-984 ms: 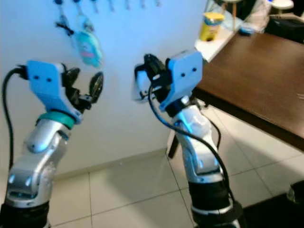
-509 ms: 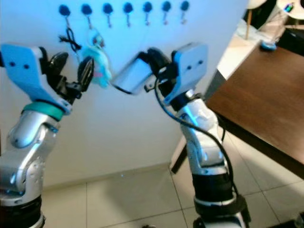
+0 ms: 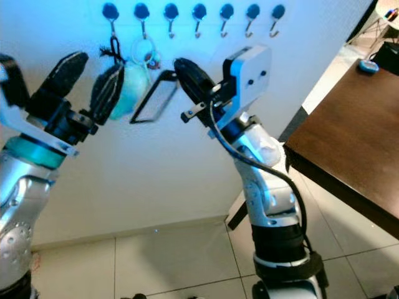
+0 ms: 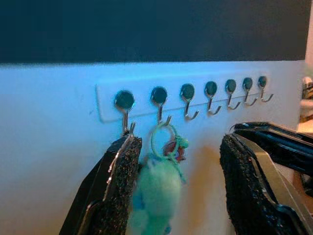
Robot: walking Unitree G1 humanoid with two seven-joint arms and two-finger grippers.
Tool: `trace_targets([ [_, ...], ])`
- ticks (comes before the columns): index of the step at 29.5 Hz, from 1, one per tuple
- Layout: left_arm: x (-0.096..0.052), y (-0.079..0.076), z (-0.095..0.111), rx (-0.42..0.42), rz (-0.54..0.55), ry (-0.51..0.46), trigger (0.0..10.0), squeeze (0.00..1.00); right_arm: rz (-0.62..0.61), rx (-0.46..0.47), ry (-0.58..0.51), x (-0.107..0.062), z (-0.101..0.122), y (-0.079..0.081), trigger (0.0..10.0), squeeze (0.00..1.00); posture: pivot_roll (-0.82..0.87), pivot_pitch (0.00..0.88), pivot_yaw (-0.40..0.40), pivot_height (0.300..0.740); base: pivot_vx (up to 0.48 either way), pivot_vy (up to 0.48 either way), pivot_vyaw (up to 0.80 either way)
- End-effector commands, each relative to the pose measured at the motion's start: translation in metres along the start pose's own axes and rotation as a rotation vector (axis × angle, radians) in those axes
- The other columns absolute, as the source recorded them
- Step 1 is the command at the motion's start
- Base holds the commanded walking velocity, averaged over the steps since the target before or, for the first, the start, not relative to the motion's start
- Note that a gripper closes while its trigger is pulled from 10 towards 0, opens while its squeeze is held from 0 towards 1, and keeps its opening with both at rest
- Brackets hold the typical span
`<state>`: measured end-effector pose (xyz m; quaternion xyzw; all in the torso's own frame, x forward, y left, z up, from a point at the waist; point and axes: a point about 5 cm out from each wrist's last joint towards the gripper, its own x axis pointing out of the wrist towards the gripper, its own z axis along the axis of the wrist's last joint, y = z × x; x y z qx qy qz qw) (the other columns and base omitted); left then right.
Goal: Hang keys on a hook
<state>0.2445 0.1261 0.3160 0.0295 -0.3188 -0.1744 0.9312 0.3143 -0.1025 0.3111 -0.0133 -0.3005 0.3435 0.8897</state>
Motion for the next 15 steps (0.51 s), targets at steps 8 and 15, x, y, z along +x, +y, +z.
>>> trace_targets([
  [8, 0.0, -0.007, 0.003, 0.108, -0.001, -0.001, 10.0, 0.0, -0.023, -0.038, -0.081, 0.013, 0.016, -0.007, 10.0, 0.0, -0.04, 0.08, 0.03, 0.74, 0.0, 0.0, 0.0],
  [15, 0.002, -0.007, 0.002, 0.103, -0.015, 0.009, 10.0, 0.0, -0.079, -0.045, -0.087, 0.021, 0.015, -0.014, 10.0, 0.0, -0.04, 0.083, 0.045, 0.74, 0.0, 0.0, 0.0],
])
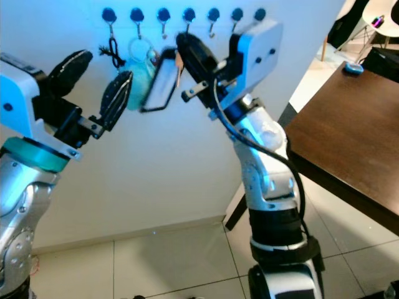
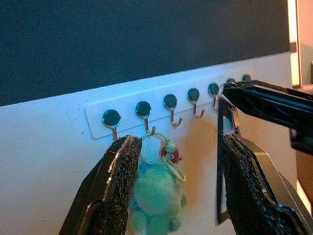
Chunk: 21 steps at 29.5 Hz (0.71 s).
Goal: Hang keys on a hook
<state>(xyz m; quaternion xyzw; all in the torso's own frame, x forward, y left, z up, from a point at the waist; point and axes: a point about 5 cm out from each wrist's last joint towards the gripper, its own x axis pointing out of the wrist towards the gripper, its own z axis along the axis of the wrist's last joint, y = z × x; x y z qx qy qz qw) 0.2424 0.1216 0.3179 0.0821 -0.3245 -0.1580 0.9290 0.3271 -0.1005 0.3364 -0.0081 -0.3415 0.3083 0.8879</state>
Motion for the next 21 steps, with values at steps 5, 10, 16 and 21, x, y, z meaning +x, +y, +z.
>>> trace_targets([
  [5, 0.004, -0.008, -0.001, -0.029, -0.043, 0.015, 10.0, 0.0, -0.108, -0.026, 0.05, 0.014, -0.013, -0.014, 10.0, 0.0, -0.03, 0.096, 0.051, 0.74, 0.0, 0.0, 0.0],
  [10, 0.004, -0.01, -0.004, -0.021, -0.036, 0.029, 10.0, 0.0, -0.146, -0.027, 0.099, 0.019, -0.022, -0.019, 10.0, 0.0, -0.03, 0.103, 0.051, 0.74, 0.0, 0.0, 0.0],
  [16, 0.004, -0.01, -0.004, -0.017, -0.023, 0.036, 10.0, 0.0, -0.132, -0.024, 0.095, 0.028, -0.023, -0.022, 10.0, 0.0, -0.02, 0.108, 0.05, 0.74, 0.0, 0.0, 0.0],
  [21, 0.005, -0.01, -0.004, -0.021, -0.018, 0.038, 10.0, 0.0, -0.121, -0.027, 0.083, 0.031, -0.024, -0.021, 10.0, 0.0, -0.02, 0.111, 0.05, 0.74, 0.0, 0.0, 0.0],
])
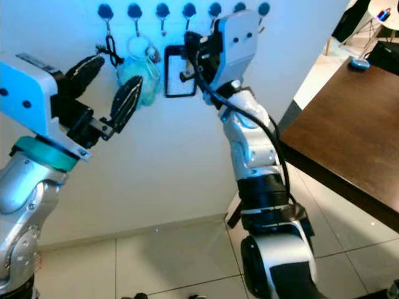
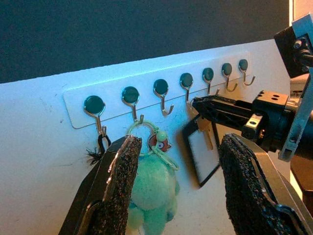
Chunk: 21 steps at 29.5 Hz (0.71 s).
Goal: Hang keys on a hook
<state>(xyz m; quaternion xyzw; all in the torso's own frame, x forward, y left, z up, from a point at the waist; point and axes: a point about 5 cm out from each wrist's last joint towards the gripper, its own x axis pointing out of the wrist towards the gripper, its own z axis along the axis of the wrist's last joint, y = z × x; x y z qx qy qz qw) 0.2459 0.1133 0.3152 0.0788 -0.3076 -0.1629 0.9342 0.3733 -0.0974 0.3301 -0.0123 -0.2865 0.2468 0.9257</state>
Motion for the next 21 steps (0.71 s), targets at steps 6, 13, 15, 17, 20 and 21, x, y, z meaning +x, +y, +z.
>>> trace_targets([
  [6, 0.002, -0.003, -0.001, -0.01, -0.007, 0.01, 10.0, 0.0, 0.048, -0.012, -0.065, 0.009, 0.01, 0.006, 10.0, 0.0, -0.02, 0.112, 0.051, 0.74, 0.0, 0.0, 0.0],
  [13, 0.001, -0.004, -0.002, -0.012, -0.003, 0.013, 10.0, 0.0, 0.078, -0.016, -0.06, 0.003, 0.006, 0.013, 10.0, 0.0, -0.03, 0.114, 0.05, 0.74, 0.0, 0.0, 0.0],
  [15, 0.002, -0.004, -0.003, -0.014, -0.002, 0.014, 10.0, 0.0, 0.09, -0.016, -0.051, -0.001, 0.002, 0.015, 10.0, 0.0, -0.03, 0.116, 0.05, 0.74, 0.0, 0.0, 0.0],
  [17, 0.002, -0.004, -0.003, -0.014, -0.002, 0.014, 10.0, 0.0, 0.093, -0.016, -0.048, -0.002, 0.001, 0.016, 10.0, 0.0, -0.03, 0.116, 0.05, 0.74, 0.0, 0.0, 0.0],
  [20, 0.001, -0.004, -0.003, -0.015, -0.001, 0.013, 10.0, 0.0, 0.121, -0.015, -0.035, -0.004, -0.002, 0.019, 10.0, 0.0, -0.03, 0.117, 0.049, 0.74, 0.0, 0.0, 0.0],
  [21, 0.001, -0.004, -0.003, -0.015, -0.001, 0.013, 10.0, 0.0, 0.121, -0.015, -0.035, -0.004, -0.002, 0.019, 10.0, 0.0, -0.03, 0.117, 0.049, 0.74, 0.0, 0.0, 0.0],
])
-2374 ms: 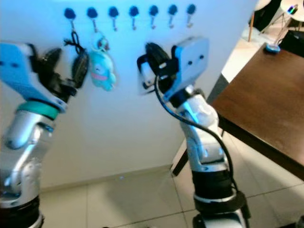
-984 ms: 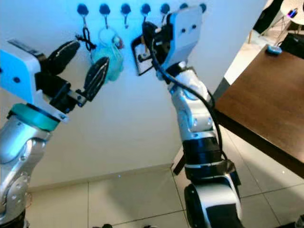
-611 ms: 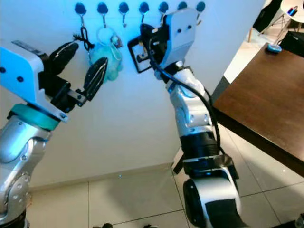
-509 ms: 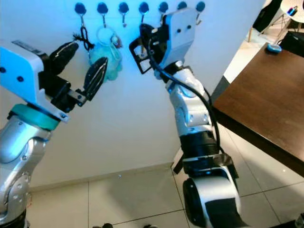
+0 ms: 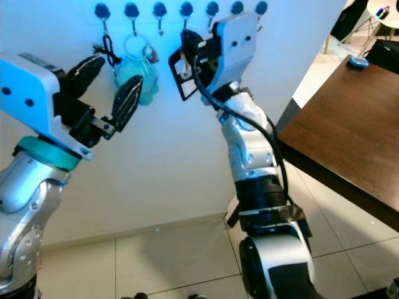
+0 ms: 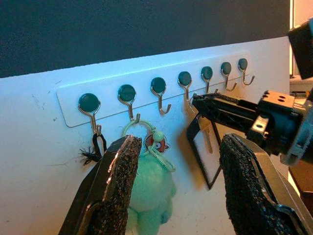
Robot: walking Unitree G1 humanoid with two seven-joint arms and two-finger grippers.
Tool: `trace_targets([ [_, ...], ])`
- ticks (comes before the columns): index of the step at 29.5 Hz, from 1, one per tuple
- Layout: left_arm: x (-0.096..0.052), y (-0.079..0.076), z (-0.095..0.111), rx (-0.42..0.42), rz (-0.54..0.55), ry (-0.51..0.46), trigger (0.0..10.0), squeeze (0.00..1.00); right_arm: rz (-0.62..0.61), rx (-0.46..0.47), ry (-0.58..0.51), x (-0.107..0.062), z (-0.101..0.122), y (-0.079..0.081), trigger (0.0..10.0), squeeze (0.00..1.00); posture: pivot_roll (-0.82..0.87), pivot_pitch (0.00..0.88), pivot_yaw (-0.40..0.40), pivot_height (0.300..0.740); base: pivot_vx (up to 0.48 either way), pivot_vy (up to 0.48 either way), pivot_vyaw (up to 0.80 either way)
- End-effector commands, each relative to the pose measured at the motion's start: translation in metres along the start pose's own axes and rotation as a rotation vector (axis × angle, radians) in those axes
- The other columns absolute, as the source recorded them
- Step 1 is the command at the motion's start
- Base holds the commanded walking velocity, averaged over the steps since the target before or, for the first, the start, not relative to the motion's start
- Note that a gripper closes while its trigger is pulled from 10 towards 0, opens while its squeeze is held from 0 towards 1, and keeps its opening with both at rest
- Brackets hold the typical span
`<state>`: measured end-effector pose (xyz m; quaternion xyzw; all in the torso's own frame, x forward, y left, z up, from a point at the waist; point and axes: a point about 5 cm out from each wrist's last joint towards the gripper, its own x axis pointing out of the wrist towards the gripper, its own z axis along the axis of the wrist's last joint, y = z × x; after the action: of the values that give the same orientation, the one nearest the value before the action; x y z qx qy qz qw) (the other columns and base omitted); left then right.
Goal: Hang keys on a hook
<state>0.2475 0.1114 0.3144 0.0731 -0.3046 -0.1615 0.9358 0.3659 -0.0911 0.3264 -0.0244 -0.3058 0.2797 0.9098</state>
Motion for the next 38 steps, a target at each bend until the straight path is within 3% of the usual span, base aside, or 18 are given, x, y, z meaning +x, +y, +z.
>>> trace_targets([
  [1, 0.0, -0.003, -0.001, -0.004, -0.007, 0.008, 10.0, 0.0, 0.046, 0.0, 0.004, 0.001, -0.002, 0.01, 10.0, 0.0, -0.03, 0.117, 0.049, 0.74, 0.0, 0.0, 0.0],
  [15, 0.0, -0.005, -0.003, -0.011, -0.005, 0.011, 10.0, 0.0, 0.017, -0.046, -0.028, -0.01, 0.005, 0.006, 10.0, 0.0, -0.04, 0.117, 0.049, 0.74, 0.0, 0.0, 0.0],
  [23, 0.001, -0.006, -0.004, -0.013, -0.006, 0.009, 10.0, 0.0, 0.013, -0.061, -0.061, -0.003, 0.015, 0.002, 10.0, 0.0, -0.04, 0.105, 0.045, 0.74, 0.0, 0.0, 0.0],
  [38, 0.004, -0.004, -0.008, -0.006, 0.007, -0.003, 10.0, 0.0, 0.032, -0.051, -0.034, 0.001, 0.005, 0.006, 10.0, 0.0, -0.05, 0.051, 0.037, 0.74, 0.0, 0.0, 0.0],
])
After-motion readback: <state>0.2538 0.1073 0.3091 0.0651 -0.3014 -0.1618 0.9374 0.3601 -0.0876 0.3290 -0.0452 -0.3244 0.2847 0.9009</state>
